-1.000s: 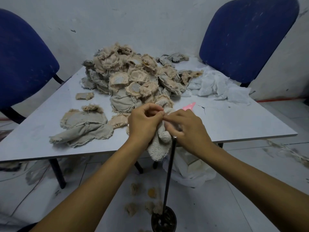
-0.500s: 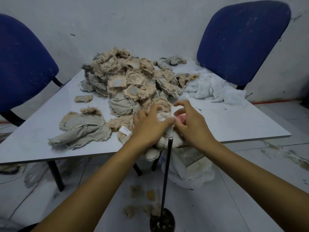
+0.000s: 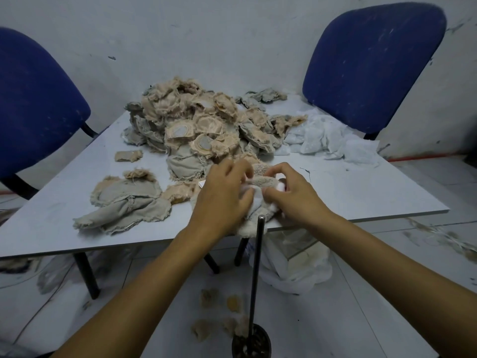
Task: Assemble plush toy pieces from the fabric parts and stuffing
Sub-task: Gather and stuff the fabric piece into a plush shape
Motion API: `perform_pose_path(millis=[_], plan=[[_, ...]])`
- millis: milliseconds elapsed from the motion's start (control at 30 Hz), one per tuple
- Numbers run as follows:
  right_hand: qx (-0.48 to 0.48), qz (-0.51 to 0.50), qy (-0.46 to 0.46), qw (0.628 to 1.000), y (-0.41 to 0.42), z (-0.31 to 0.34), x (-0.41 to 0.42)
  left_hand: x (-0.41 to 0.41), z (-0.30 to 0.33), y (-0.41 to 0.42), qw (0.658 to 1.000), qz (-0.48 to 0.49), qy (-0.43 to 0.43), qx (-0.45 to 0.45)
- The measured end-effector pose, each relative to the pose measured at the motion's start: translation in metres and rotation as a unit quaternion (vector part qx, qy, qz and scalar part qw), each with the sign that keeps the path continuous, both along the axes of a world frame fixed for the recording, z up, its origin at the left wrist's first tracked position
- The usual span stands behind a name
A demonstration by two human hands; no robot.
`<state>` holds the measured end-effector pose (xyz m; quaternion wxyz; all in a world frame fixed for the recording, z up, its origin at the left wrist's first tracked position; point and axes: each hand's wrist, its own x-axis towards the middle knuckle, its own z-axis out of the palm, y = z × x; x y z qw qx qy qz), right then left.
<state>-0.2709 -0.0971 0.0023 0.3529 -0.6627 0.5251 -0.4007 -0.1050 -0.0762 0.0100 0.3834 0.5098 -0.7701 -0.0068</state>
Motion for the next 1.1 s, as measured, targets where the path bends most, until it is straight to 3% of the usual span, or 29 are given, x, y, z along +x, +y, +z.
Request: perform_pose_path(millis=[67,133,533,733,867,933,1100], plan=[[0.007,-0.013,-0.003,1.0,-0.001,-0.001,-0.003,-0.001,-0.006,0.007,0.996,-0.041,-0.07,-0.042],[0.013,-0.008,-0.012,1.0,-0.002,0.0,-0.004,-0.001,-0.01,0.01,0.994,-0.056,-0.096,-0.013],[0.02,0.025,-0.104,0.994,0.007,0.008,-0.007,0.0,-0.006,0.016,0.991,-0.065,-0.114,-0.015],[0.001,0.008,-0.151,0.988,0.015,0.01,-0.009,-0.002,-0.007,0.018,0.987,0.009,-0.16,-0.011],[0.004,0.049,-0.16,0.986,0.019,0.01,-0.006,-0.01,-0.01,0.015,0.974,0.092,-0.207,0.005],[0.002,0.063,-0.139,0.988,0.02,0.01,-0.003,-0.012,-0.011,0.013,0.981,0.088,-0.175,0.011],[0.009,0.066,-0.117,0.991,0.018,0.009,-0.003,-0.012,-0.003,0.008,0.996,0.029,0.089,0.015]])
